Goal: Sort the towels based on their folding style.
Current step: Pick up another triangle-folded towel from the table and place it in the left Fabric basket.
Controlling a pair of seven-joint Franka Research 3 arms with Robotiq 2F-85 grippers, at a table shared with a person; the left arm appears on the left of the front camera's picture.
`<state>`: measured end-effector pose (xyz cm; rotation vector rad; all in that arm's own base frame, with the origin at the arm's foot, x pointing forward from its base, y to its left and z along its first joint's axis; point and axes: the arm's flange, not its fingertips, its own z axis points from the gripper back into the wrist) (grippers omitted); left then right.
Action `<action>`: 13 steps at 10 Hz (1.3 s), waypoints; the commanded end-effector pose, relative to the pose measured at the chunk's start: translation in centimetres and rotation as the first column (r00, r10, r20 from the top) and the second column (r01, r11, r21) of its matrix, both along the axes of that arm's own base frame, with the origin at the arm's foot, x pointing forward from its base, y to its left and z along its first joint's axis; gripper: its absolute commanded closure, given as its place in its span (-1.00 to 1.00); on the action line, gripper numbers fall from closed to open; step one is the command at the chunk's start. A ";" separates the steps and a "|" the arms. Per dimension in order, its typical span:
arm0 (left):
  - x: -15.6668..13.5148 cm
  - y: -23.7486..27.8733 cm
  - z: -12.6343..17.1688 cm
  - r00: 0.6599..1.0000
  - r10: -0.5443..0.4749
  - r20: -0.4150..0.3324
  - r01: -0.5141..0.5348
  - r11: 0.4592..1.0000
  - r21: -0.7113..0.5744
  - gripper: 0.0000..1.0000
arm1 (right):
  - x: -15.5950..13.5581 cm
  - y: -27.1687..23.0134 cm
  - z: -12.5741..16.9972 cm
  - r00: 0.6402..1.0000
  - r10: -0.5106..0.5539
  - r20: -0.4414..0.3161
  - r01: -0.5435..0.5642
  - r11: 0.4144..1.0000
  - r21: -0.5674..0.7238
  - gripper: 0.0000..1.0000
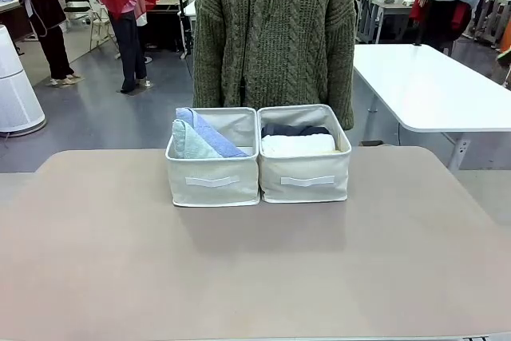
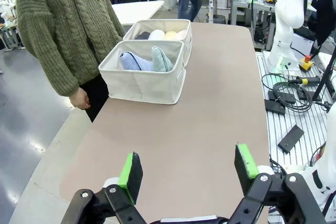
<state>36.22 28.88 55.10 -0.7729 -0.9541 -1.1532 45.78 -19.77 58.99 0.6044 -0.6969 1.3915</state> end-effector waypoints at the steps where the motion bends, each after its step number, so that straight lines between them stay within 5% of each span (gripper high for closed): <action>1: -0.3 0.0 0.0 1.000 -0.003 0.007 0.003 1.000 0.001 -0.84 | 2.2 -3.3 0.5 0.994 0.107 -0.019 -0.108 0.994 -0.010 -1.00; 6: -0.3 0.0 0.0 1.000 -0.003 0.007 0.003 1.000 0.001 -0.84 | 2.4 -6.1 -0.1 0.995 -0.083 -0.057 0.096 0.953 0.288 -1.00; 13: -0.3 0.0 0.0 1.000 -0.003 0.007 0.003 1.000 0.001 -0.84 | 2.2 -6.3 -0.7 0.996 -0.062 -0.069 0.079 0.954 0.290 -1.00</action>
